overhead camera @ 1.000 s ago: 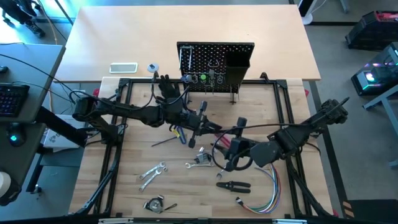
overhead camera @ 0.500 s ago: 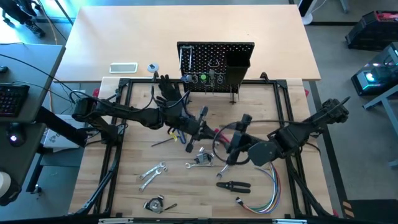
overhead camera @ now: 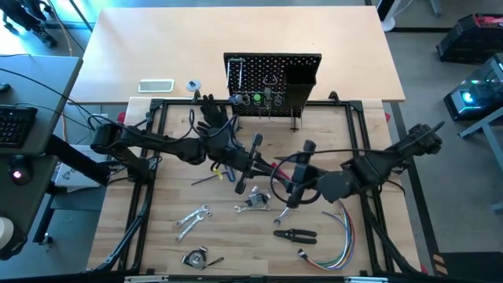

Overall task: Hang tools onto peg board
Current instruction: Put the black spirit level into the black bin on the pegboard

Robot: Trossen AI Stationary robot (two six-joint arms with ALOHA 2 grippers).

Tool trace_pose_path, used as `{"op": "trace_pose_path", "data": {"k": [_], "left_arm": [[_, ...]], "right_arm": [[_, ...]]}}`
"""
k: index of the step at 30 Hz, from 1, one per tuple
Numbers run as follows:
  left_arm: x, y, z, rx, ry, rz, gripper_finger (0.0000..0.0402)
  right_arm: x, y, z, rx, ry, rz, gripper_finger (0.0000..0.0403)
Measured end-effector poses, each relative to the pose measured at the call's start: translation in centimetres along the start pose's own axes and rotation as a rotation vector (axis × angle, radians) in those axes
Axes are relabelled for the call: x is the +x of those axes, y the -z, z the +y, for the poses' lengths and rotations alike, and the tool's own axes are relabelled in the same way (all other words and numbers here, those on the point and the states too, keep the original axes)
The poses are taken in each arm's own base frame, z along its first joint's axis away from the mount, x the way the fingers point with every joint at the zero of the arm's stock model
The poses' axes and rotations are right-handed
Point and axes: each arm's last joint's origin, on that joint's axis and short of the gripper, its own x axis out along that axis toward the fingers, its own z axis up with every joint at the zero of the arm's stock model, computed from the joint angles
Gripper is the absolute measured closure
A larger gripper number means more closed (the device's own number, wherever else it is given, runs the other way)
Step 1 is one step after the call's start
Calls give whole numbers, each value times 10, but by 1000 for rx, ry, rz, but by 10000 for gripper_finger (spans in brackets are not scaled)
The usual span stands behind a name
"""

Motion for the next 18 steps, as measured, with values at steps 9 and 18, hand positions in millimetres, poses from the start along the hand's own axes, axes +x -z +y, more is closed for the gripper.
{"op": "trace_pose_path", "data": {"k": [9, 18], "left_arm": [[0, 3, 1, -8, -47, 33, 361], [0, 2, 2, 14, -103, 46, 361]], "right_arm": [[14, -13, -6, 12, -45, -106, 190], [27, -12, -5, -11, -44, -115, 217]]}}
